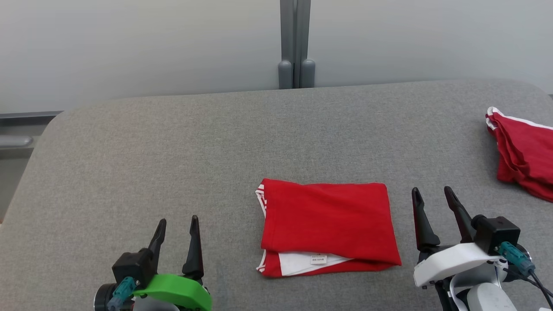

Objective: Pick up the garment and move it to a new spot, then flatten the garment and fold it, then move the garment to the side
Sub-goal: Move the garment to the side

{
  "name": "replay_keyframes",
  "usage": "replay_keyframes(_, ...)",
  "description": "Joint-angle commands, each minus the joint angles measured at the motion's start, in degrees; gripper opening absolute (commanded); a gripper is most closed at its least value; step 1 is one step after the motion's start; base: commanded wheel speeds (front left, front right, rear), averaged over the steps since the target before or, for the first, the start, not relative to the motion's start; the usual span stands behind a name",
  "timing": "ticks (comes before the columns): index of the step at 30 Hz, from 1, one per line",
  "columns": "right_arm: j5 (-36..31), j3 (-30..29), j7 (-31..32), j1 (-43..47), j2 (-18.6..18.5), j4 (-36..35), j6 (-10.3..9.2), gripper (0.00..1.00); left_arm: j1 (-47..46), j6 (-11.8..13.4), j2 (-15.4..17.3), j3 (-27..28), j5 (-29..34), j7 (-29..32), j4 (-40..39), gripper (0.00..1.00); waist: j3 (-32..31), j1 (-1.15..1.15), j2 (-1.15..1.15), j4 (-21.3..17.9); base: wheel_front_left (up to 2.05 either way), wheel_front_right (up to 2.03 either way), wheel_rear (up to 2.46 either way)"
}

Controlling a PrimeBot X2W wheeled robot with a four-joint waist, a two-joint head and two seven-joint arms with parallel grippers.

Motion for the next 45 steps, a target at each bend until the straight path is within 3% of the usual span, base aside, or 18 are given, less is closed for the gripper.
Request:
replay_keyframes(1,0.37,0.13,0.15,0.5,-0.05,-0.03,-0.02,1.0,0.74,-0.34,-0.05,0.42,0.53,-0.16,0.15,1.0,0.03,0.0,0.0,-0.04,0.0,0.0,0.0)
replay_keyframes(8,0.35,-1.41,2.6,-0.36,-0.09,1.64,-0.03,1.0,0.64,-0.65,-0.46,0.98,1.11,-0.16,0.7,1.0,0.42,0.0,0.0,-0.06,0.0,0.0,0.0)
replay_keyframes(18,0.32,-5.17,14.03,-6.52,-0.95,4.07,-0.02,1.0,-1.6,-1.5,-1.21,1.11,2.19,-0.15,0.8,1.0,2.98,0.0,0.0,2.18,0.0,0.0,0.0)
replay_keyframes(28,6.89,-2.63,24.35,-8.69,-4.34,9.96,-0.02,1.0,-3.02,-1.94,-1.29,1.02,3.09,-0.16,-0.04,1.0,5.87,0.0,0.0,6.14,0.0,0.0,0.0)
replay_keyframes(39,10.4,2.46,29.5,-10.55,-5.96,17.76,-0.02,1.0,-2.93,-2.03,-1.04,1.01,3.52,-0.16,-0.35,1.0,7.11,0.0,0.0,7.99,0.0,0.0,0.0)
replay_keyframes(40,10.75,3.12,29.63,-10.78,-5.98,18.31,-0.02,0.49,-2.77,-2.0,-0.97,1.04,3.53,-0.15,-0.36,1.0,7.07,0.0,0.0,7.94,0.0,0.0,0.0)
replay_keyframes(43,11.19,4.2,29.14,-11.58,-6.19,19.49,-0.02,0.24,-2.39,-1.94,-0.91,0.74,3.75,-0.16,-0.31,1.0,6.91,0.0,0.0,7.52,0.0,0.0,0.0)
replay_keyframes(44,11.22,4.44,28.59,-12.01,-6.46,19.88,-0.02,0.0,-2.33,-1.91,-0.89,0.64,3.8,-0.15,-0.41,1.0,6.85,0.0,0.0,7.2,0.0,0.0,0.0)
replay_keyframes(45,11.17,4.6,28.14,-12.36,-6.61,20.13,-0.02,0.0,-2.27,-1.97,-0.82,0.53,3.87,-0.15,-0.47,1.0,6.82,0.0,0.0,6.85,0.0,0.0,0.0)
